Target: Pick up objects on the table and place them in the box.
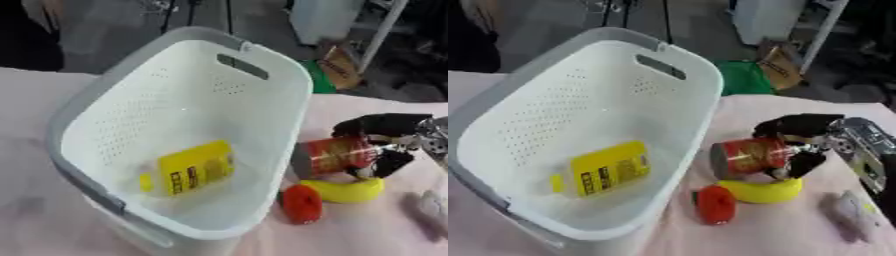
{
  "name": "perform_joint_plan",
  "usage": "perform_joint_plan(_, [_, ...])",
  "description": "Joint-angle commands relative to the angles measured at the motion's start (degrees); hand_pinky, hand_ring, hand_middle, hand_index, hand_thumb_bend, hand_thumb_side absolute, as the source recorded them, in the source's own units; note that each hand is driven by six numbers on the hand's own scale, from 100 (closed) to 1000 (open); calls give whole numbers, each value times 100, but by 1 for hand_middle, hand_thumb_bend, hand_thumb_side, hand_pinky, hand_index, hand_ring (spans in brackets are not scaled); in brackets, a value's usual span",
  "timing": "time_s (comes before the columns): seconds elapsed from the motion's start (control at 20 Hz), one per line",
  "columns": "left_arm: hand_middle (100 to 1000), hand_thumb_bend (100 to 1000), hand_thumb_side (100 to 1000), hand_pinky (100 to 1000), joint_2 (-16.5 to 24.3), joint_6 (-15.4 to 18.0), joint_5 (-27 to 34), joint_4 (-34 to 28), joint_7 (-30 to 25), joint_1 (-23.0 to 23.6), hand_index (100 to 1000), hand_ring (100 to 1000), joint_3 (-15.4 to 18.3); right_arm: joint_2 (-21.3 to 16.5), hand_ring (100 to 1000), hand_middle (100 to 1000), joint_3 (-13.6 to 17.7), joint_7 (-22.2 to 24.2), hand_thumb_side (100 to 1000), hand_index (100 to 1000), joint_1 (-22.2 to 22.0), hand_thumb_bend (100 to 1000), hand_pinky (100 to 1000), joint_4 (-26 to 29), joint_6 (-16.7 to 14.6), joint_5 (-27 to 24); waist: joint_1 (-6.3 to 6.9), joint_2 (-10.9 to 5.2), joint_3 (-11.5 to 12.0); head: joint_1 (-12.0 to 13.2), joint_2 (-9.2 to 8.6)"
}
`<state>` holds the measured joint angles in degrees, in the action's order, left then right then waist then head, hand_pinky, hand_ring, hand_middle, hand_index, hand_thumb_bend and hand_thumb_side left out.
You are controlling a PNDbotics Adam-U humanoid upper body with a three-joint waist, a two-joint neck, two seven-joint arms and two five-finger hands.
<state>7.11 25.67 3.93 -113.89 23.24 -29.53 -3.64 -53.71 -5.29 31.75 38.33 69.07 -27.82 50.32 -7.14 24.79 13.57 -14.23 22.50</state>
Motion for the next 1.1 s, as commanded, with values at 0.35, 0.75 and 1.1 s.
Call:
perform_joint_plan(0.35, [606, 100, 966, 519, 97, 8, -5, -70, -15, -96, 672, 472, -4, -179, 1000, 1000, 16, 133, 616, 1000, -69, 337, 1000, 70, 2, -31, 9, -66, 35, -41, -118])
perform_joint_plan(0.75, [606, 100, 965, 519, 102, 10, -5, -70, -9, -122, 672, 472, -3, -134, 1000, 1000, 15, 170, 580, 1000, -86, 360, 1000, -3, -4, 54, -9, -39, 94, -74, -145])
perform_joint_plan(1.1, [606, 100, 964, 519, 102, 10, -8, -70, -1, -111, 671, 470, 2, -139, 1000, 933, 53, -299, 541, 879, -111, 374, 1000, 78, 126, 170, -4, -46, 65, -34, -126])
